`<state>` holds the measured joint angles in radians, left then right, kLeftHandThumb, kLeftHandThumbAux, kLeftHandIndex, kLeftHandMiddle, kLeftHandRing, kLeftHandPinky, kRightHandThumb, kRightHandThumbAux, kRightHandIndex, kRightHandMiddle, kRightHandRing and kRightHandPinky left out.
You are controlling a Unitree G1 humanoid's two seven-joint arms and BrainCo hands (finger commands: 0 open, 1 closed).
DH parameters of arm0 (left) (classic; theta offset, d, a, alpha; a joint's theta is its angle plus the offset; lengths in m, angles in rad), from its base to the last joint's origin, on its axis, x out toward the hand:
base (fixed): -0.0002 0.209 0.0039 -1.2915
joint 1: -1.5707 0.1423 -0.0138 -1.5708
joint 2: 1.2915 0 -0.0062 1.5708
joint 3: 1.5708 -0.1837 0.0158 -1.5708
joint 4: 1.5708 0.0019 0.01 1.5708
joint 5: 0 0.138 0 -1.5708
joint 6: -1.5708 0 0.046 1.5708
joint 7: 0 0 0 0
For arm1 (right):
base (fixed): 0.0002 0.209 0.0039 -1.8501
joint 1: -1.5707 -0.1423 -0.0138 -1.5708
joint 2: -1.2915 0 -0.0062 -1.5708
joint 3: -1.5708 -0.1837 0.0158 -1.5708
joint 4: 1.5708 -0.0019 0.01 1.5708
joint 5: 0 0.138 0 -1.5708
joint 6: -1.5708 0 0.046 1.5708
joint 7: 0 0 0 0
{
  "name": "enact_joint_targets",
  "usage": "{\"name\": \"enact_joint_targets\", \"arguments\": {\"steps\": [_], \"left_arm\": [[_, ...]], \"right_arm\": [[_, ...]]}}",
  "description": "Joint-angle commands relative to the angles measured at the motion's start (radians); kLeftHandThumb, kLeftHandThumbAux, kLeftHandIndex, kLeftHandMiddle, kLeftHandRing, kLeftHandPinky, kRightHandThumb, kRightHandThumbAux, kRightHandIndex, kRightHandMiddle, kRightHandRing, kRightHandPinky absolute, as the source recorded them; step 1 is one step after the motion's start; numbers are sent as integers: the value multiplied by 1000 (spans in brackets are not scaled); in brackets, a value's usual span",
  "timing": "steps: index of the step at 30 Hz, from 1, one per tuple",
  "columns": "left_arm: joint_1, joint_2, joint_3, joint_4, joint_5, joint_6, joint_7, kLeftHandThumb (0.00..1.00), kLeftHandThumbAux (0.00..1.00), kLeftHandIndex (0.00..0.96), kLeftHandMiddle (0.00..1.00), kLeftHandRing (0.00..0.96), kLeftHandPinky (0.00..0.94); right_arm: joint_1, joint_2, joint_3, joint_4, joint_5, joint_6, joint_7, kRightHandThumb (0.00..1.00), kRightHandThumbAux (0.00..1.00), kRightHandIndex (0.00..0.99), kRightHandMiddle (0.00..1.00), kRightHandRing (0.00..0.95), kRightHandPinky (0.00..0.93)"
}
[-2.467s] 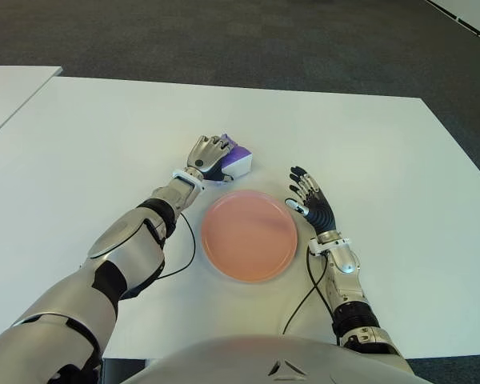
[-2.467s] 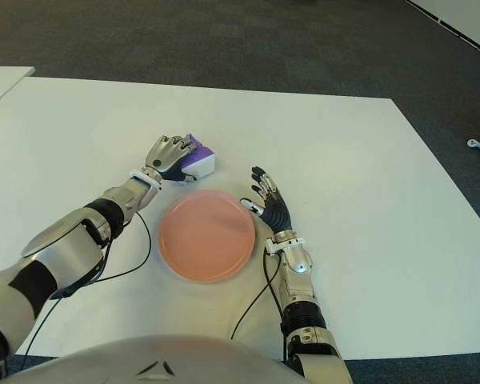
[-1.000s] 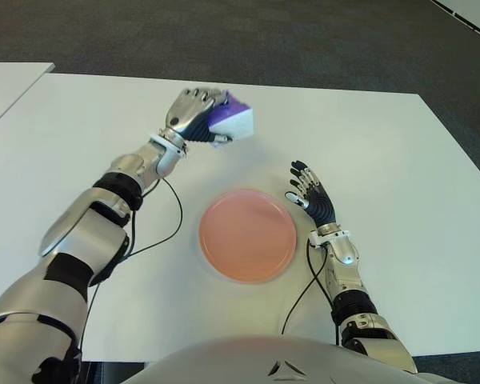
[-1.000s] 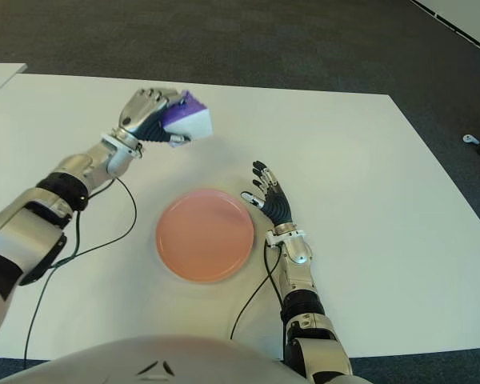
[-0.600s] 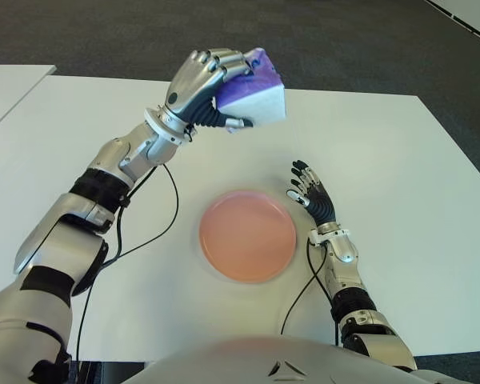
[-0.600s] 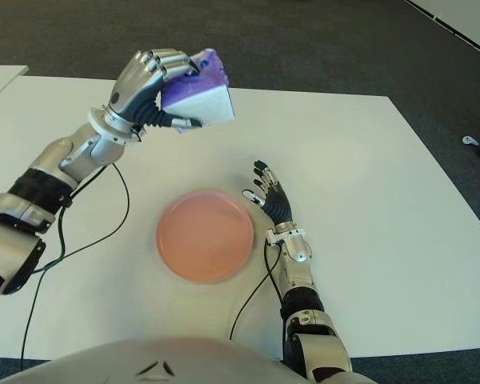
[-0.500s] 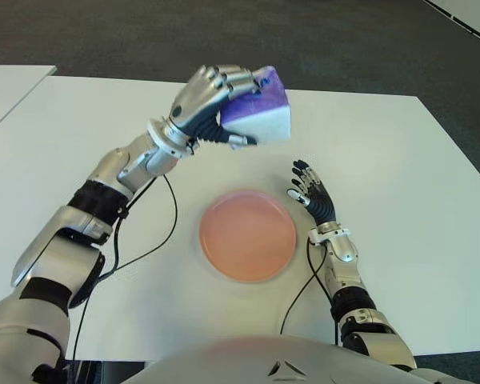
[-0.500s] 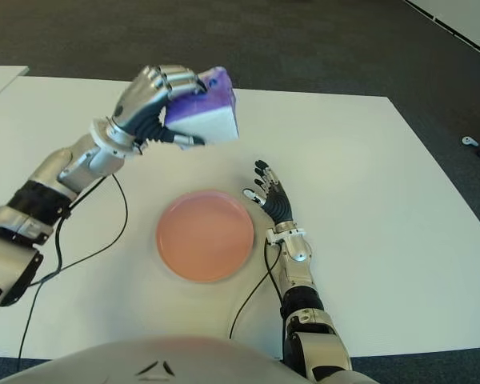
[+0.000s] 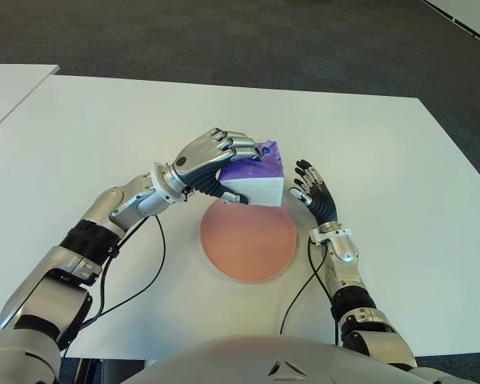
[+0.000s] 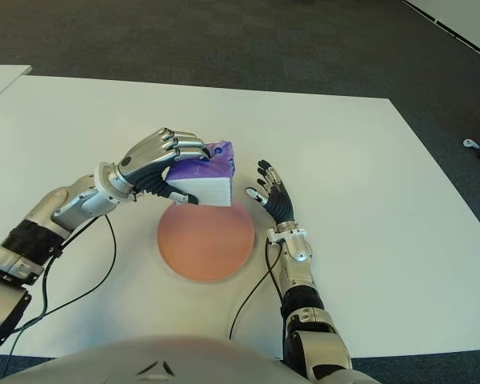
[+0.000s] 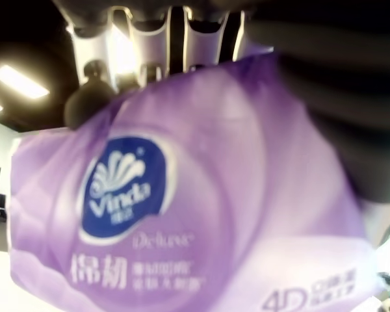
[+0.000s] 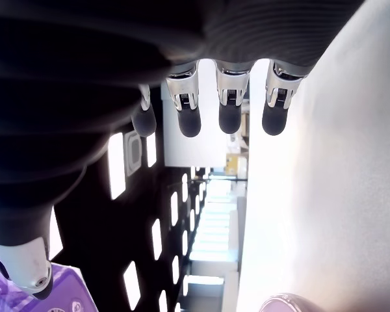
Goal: Put the tissue paper into the plate.
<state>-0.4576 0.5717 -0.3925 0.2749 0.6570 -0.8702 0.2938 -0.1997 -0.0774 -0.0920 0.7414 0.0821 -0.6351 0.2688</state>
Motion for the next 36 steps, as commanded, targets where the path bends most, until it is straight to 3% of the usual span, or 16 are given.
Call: {"name": "enact_joint_targets", "arguments": {"steps": [1,7,13,18,23,26,29,36], "left_arm": [[24,8,4,-37,52,-32,-34,853,669,397,531,836,795],[120,4,5,-130,141,-32,-18,852,670,395,530,834,797],[185,20,0,-181,109,-24,-115,851,671,394,529,833,806],[219,14,-3,-189,169,-2,-140,850,671,393,529,835,816],[231,23,-16,-208,182,25,-208,850,671,393,532,842,845],[228,46,-28,-238,178,60,-307,850,670,394,535,845,853],[226,60,-32,-266,218,83,-353,851,670,395,537,848,857],[217,32,-54,-237,349,111,-261,851,670,395,538,851,858]], "right_arm": [[121,33,5,127,1,47,-1,0,609,0,0,0,0],[115,29,4,118,-1,70,-11,0,607,0,0,0,0],[124,29,-1,106,9,86,-5,0,606,0,0,0,0],[129,33,-3,99,8,81,-9,0,611,0,0,0,0],[117,26,-7,130,5,75,-3,0,617,0,0,0,0],[116,28,-4,134,1,50,-2,0,618,0,0,0,0],[116,27,-7,124,8,79,-3,0,616,0,0,0,0],[133,32,2,80,1,138,-27,0,615,0,0,0,0]]}}
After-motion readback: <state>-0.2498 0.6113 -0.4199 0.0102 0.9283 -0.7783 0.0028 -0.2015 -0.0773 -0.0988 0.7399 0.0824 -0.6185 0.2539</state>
